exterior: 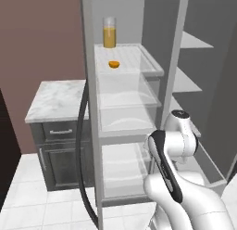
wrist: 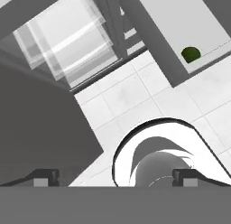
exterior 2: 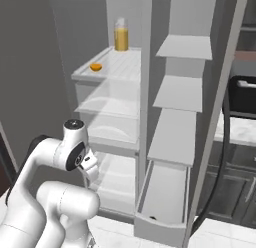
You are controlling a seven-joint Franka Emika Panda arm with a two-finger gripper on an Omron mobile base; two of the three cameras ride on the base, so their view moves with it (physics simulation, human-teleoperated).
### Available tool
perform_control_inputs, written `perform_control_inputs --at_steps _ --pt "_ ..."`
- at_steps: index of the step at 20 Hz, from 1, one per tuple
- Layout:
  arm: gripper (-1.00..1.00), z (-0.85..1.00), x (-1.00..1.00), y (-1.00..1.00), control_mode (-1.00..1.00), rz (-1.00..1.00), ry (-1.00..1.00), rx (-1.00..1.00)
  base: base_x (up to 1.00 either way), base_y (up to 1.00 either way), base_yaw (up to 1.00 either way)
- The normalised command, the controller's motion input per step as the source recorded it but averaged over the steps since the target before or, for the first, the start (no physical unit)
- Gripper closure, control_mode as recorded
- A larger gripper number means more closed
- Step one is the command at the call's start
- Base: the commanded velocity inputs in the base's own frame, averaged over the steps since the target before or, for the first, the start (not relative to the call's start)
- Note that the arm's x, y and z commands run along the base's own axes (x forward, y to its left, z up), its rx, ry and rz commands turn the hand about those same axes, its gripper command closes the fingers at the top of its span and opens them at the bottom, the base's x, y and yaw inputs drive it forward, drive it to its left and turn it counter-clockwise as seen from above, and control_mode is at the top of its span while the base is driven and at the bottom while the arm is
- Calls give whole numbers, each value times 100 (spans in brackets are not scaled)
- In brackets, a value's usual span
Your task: Take the orange and lime from the fridge shelf and place them in the freezer drawer to begin freezing them.
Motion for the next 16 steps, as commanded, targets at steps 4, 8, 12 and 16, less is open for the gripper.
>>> perform_control_inputs --at_steps 4,8,12,16 --pt "-100 0 0 0 100 0 0 0 55 11 13" --pt "-100 0 0 0 100 0 0 0 43 24 10" --pt "-100 0 0 0 100 0 0 0 48 12 9" --pt "-100 0 0 0 100 0 0 0 55 6 10"
